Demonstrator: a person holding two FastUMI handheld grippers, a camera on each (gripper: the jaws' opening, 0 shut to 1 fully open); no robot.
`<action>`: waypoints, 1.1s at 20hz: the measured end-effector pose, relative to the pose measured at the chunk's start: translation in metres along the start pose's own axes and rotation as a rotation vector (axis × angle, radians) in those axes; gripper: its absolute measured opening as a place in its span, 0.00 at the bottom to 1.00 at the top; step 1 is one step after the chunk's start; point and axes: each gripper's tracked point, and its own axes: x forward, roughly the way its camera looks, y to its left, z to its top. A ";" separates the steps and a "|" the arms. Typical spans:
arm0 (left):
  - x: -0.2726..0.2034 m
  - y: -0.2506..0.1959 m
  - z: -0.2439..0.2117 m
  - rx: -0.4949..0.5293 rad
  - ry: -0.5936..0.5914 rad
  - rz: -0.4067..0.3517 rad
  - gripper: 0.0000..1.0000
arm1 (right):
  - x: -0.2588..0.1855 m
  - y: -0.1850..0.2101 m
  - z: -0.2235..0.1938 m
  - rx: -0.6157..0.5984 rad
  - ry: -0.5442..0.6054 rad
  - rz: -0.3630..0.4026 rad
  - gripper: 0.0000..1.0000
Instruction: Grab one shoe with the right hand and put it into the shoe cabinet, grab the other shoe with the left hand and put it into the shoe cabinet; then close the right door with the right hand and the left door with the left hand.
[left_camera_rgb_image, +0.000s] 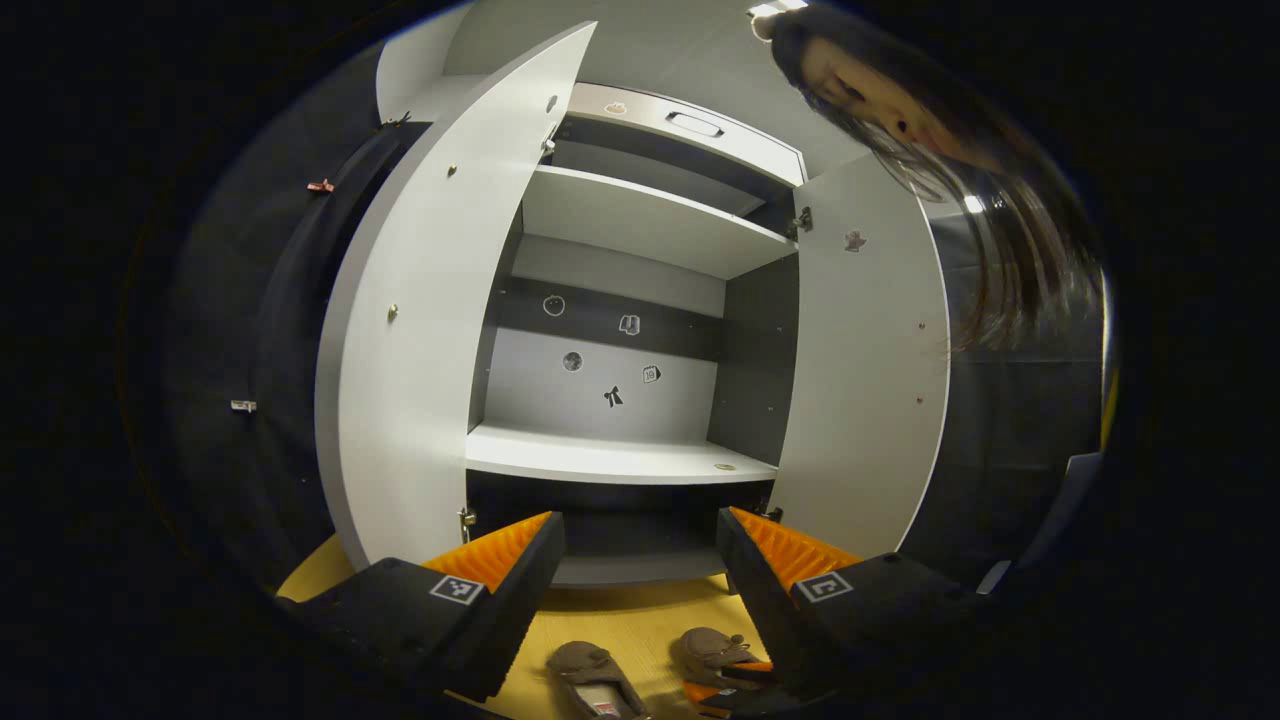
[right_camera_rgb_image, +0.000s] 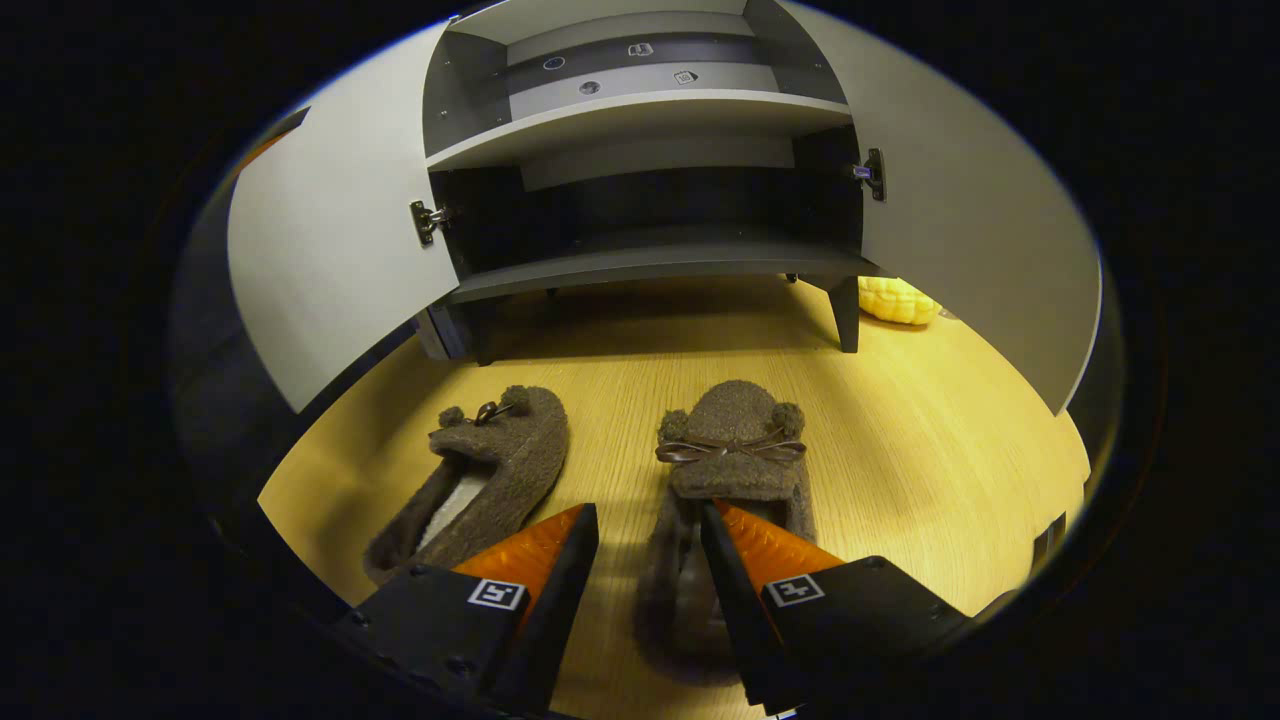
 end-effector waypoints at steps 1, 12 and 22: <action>0.002 0.001 -0.003 -0.011 0.009 0.002 0.97 | 0.008 -0.001 0.001 -0.016 -0.001 -0.006 0.70; 0.006 -0.008 -0.029 -0.089 0.067 -0.032 0.97 | 0.042 -0.019 0.000 -0.086 -0.016 -0.040 0.36; -0.001 -0.014 -0.020 -0.089 0.063 -0.025 0.97 | 0.014 -0.005 0.053 -0.137 -0.082 0.060 0.09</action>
